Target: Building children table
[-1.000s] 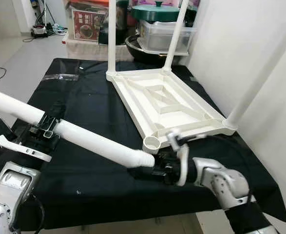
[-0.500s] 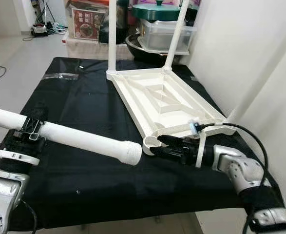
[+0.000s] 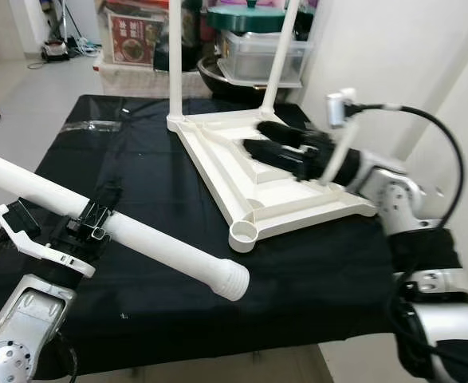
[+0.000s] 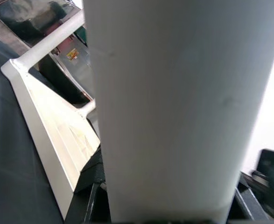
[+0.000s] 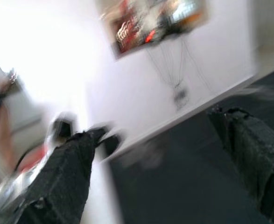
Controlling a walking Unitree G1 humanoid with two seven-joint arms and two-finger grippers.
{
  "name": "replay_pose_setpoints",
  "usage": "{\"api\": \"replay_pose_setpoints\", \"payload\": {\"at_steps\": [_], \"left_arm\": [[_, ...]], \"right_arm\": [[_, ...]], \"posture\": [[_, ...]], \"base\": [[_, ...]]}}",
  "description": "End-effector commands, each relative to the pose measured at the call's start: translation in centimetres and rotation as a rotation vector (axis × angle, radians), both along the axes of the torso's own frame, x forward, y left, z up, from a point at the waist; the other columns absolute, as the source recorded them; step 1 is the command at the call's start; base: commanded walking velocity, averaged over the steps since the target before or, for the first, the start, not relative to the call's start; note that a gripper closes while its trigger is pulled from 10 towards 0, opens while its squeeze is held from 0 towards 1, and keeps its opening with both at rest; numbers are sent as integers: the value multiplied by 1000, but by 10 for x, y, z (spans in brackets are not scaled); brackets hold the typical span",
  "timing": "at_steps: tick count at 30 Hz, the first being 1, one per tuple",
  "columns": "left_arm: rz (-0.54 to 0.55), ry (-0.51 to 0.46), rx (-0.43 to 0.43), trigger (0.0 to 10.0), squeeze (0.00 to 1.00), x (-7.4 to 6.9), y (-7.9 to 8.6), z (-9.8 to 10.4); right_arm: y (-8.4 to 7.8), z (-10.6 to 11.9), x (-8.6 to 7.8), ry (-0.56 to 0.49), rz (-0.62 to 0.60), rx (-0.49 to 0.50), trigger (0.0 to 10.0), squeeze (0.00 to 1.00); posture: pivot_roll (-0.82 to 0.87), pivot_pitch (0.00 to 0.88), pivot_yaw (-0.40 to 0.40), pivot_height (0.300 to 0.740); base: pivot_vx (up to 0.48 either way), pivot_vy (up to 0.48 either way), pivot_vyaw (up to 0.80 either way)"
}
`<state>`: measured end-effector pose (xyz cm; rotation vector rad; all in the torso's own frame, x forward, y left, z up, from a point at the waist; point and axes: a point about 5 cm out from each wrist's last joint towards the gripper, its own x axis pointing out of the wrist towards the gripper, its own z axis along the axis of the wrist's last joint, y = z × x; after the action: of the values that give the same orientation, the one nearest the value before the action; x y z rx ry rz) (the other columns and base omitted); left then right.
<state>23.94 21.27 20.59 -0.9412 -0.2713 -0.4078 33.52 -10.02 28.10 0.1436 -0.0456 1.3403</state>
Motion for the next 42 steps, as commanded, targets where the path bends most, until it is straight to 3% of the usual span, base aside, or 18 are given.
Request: {"api": "replay_pose_setpoints", "payload": {"at_steps": [1,2,3,5,6,7,10,20,21,24,33,34,36,42], "left_arm": [[2,-9,14,0,0,2,-4,1],[2,-9,14,0,0,2,-4,1],[9,-8,38,0,0,2,-5,1],[9,-8,38,0,0,2,-5,1],[20,-4,62,0,0,3,-7,-1],[20,-4,62,0,0,3,-7,-1],[13,-8,110,0,0,5,-17,-3],[-15,-15,125,0,0,10,-25,-3],[-35,-22,129,0,0,15,-31,-2],[-52,-20,127,0,0,17,-35,-3],[-94,-23,124,0,0,20,-45,-3],[-103,-26,126,0,0,20,-47,-3],[-117,-30,134,0,0,19,-51,-3],[-137,-17,166,0,0,19,-58,-4]], "right_arm": [[16,-15,-10,21,32,-109,10000,0],[16,-15,-10,21,32,-109,10000,0],[28,-39,-19,52,58,-223,10000,0],[28,-39,-19,52,58,-223,10000,0],[36,-63,-21,93,31,-323,10000,0],[36,-63,-21,93,31,-323,10000,0],[49,-90,-20,147,2,-433,10000,0],[66,-99,-32,103,27,-513,10000,0],[81,-102,-41,45,65,-559,10000,0],[88,-109,-46,-1,100,-622,10000,0],[99,-127,-49,-25,72,-704,10000,0],[101,-129,-47,-16,53,-707,2784,0],[102,-130,-45,0,19,-704,0,0],[104,-128,-36,58,-62,-672,0,0]], "posture": [[89,0,-102,740],[89,0,-102,740],[86,0,-107,740],[86,0,-107,740],[88,0,-113,740],[88,0,-113,740],[87,0,-111,740],[79,0,-107,740],[80,0,-107,740],[83,0,-109,740],[85,0,-118,740],[85,0,-118,740],[87,0,-116,740],[84,0,-115,740]], "base": [[0,0,0],[0,0,0],[0,0,0],[0,0,0],[0,0,0],[0,0,0],[0,0,0],[0,0,0],[0,0,0],[0,0,0],[0,0,0],[0,0,0],[0,0,0],[0,0,0]]}}
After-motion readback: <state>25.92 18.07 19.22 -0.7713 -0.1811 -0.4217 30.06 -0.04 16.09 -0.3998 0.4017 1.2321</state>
